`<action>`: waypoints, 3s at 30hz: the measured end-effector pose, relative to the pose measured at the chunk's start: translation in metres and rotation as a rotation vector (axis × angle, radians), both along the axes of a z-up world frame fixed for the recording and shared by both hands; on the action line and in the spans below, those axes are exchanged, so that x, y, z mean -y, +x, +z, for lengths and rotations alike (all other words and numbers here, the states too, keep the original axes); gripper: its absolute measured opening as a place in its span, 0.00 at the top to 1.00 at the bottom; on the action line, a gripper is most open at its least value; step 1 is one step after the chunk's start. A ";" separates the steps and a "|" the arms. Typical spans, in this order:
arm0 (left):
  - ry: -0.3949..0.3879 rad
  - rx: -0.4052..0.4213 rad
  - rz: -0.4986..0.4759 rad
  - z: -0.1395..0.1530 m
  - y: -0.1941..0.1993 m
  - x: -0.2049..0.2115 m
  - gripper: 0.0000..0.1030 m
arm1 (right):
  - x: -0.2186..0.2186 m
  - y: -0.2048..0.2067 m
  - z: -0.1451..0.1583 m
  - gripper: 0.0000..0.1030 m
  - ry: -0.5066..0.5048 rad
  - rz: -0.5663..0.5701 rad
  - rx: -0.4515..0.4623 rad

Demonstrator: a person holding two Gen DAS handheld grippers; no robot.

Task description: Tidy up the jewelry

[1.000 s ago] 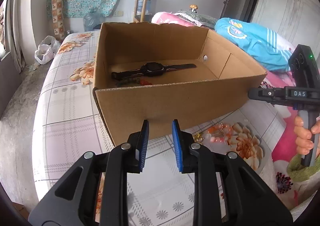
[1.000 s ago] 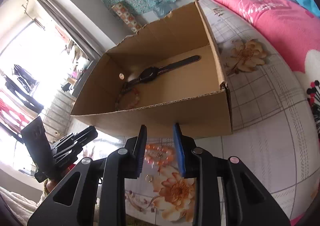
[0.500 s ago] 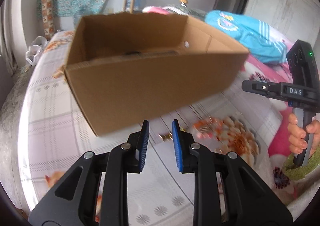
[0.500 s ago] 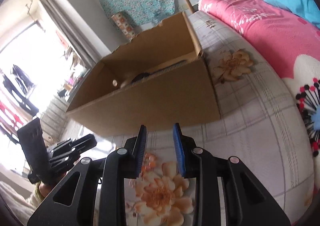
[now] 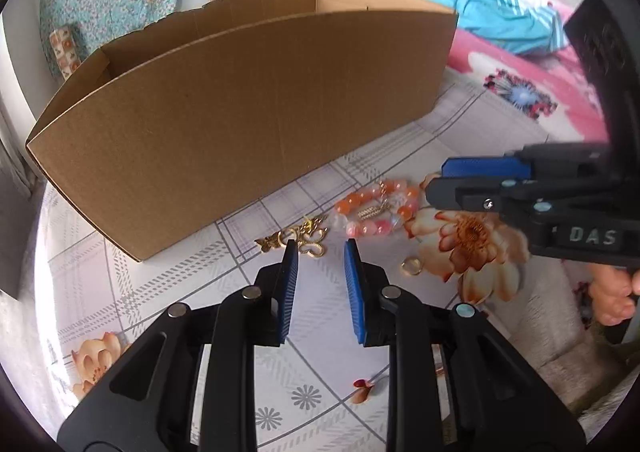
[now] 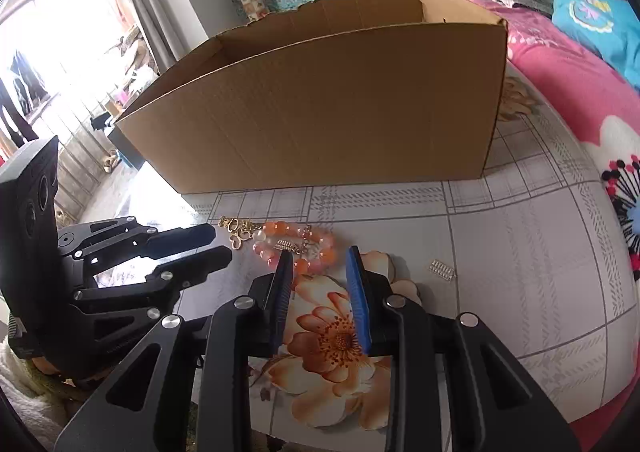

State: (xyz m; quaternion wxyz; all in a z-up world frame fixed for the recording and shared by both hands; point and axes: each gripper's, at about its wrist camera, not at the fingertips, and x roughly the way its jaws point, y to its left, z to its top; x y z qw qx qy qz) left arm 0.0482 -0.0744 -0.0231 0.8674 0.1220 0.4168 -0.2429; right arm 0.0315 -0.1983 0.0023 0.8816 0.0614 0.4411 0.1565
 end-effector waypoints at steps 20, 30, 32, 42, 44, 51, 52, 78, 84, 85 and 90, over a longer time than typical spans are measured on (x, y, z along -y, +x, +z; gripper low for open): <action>0.019 -0.042 0.008 -0.008 0.021 0.005 0.79 | 0.005 -0.025 -0.019 0.73 0.031 0.006 -0.042; 0.032 -0.046 0.002 -0.007 0.017 0.010 0.88 | 0.002 -0.027 -0.018 0.73 0.059 0.012 -0.030; 0.025 -0.053 0.004 -0.007 0.016 0.008 0.88 | 0.003 -0.028 -0.017 0.73 0.061 0.016 -0.023; 0.017 -0.082 0.029 -0.007 0.004 -0.007 0.88 | -0.010 -0.035 -0.010 0.71 -0.008 0.100 0.010; 0.007 -0.086 0.035 -0.007 0.002 -0.010 0.88 | -0.017 -0.034 -0.011 0.67 -0.048 0.116 0.020; -0.031 -0.096 0.041 -0.007 0.002 -0.018 0.88 | -0.038 -0.024 -0.012 0.67 -0.174 0.144 0.038; -0.036 -0.097 0.041 -0.007 0.002 -0.019 0.88 | -0.040 -0.024 -0.012 0.69 -0.190 0.149 0.040; -0.131 -0.070 0.023 0.002 -0.002 -0.043 0.88 | -0.050 -0.018 0.000 0.89 -0.223 0.173 0.006; -0.149 -0.021 0.028 0.023 -0.013 -0.048 0.88 | -0.046 -0.026 0.020 0.89 -0.192 0.170 0.064; -0.155 -0.010 0.028 0.028 -0.015 -0.050 0.88 | -0.045 -0.027 0.025 0.89 -0.184 0.170 0.076; -0.209 0.078 0.002 0.072 -0.023 -0.057 0.88 | -0.035 -0.028 0.067 0.89 -0.126 0.175 0.183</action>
